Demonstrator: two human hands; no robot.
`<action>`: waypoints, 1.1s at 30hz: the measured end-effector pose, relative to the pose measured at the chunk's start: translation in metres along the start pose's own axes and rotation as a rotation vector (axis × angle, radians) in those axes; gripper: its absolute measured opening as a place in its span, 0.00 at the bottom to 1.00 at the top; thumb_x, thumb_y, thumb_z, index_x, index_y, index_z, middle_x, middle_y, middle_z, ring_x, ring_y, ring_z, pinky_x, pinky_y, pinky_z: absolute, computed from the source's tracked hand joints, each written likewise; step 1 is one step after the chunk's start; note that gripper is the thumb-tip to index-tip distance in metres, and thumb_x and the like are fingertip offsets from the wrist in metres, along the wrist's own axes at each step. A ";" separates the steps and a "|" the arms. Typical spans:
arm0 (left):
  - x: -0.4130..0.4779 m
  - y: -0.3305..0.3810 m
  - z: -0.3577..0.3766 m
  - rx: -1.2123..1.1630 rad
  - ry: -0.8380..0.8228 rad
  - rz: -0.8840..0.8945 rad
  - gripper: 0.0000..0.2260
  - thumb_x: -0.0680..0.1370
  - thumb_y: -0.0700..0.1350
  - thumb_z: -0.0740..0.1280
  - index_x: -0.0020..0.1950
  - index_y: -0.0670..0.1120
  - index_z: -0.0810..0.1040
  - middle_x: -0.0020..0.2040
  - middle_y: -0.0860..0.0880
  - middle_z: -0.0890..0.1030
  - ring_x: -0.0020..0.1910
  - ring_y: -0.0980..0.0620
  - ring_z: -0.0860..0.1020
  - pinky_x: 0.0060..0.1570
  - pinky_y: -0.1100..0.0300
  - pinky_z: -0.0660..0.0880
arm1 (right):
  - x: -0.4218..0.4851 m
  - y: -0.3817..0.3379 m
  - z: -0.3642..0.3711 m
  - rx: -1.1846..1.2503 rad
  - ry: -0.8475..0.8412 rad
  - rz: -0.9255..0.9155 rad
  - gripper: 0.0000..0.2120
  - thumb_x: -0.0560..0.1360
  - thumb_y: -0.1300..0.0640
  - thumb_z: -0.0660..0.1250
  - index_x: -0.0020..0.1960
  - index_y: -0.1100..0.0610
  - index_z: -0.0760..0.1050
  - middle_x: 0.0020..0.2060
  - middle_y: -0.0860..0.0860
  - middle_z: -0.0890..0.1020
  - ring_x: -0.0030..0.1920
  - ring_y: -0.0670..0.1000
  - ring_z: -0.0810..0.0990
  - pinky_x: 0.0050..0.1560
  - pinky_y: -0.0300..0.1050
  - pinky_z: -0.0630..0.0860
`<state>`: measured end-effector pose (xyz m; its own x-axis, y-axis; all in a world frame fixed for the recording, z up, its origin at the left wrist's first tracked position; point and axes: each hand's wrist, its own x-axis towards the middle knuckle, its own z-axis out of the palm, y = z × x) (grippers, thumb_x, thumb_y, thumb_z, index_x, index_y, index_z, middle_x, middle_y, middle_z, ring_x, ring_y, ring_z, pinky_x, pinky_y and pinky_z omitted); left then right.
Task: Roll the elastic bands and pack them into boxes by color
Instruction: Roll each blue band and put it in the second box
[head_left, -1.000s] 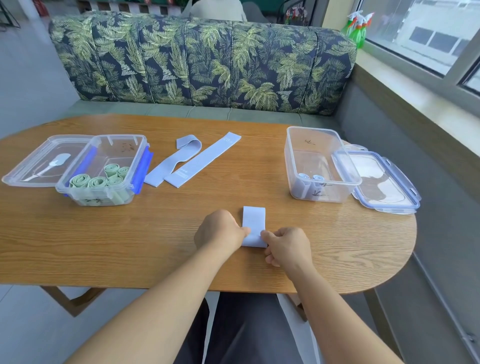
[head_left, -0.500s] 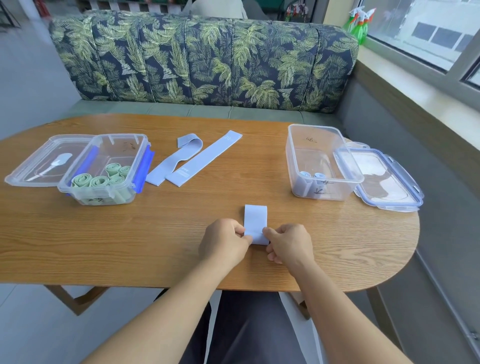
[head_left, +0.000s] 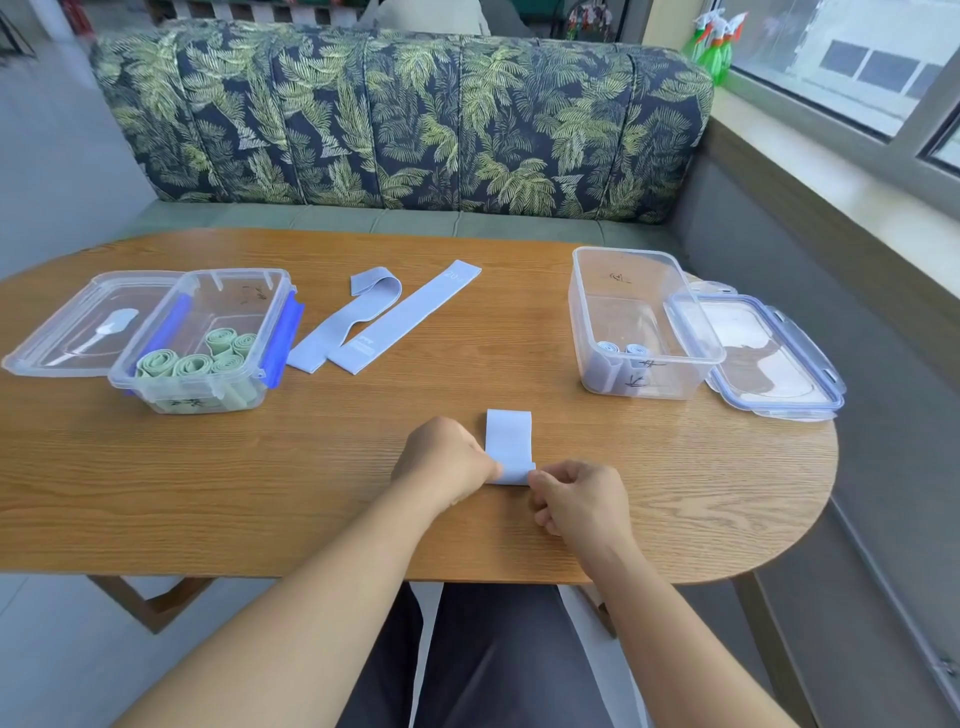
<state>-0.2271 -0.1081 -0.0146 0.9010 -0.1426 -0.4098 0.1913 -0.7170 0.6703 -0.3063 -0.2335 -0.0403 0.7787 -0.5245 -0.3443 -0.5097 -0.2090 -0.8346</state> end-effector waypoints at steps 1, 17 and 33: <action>0.000 0.000 0.000 -0.001 0.000 0.001 0.07 0.68 0.46 0.75 0.42 0.43 0.84 0.38 0.46 0.85 0.42 0.46 0.84 0.48 0.50 0.82 | 0.000 0.000 0.000 -0.006 0.003 0.000 0.07 0.75 0.56 0.68 0.38 0.53 0.81 0.27 0.50 0.83 0.31 0.50 0.81 0.45 0.58 0.83; -0.009 -0.021 0.019 -0.088 0.198 0.233 0.04 0.75 0.45 0.70 0.45 0.54 0.81 0.42 0.58 0.81 0.42 0.59 0.80 0.46 0.59 0.78 | 0.017 -0.011 -0.004 -0.049 -0.026 0.072 0.10 0.70 0.54 0.71 0.33 0.57 0.79 0.26 0.51 0.83 0.31 0.53 0.83 0.47 0.58 0.83; 0.011 -0.002 0.010 0.043 0.149 0.121 0.05 0.75 0.47 0.68 0.39 0.51 0.81 0.40 0.56 0.82 0.42 0.52 0.81 0.46 0.56 0.79 | 0.024 0.001 -0.008 0.093 0.029 0.005 0.04 0.70 0.58 0.69 0.40 0.54 0.83 0.28 0.52 0.84 0.31 0.48 0.79 0.46 0.54 0.81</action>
<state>-0.2215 -0.1147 -0.0265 0.9647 -0.1295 -0.2293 0.0639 -0.7297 0.6808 -0.2908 -0.2527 -0.0456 0.7647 -0.5490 -0.3373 -0.4764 -0.1292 -0.8697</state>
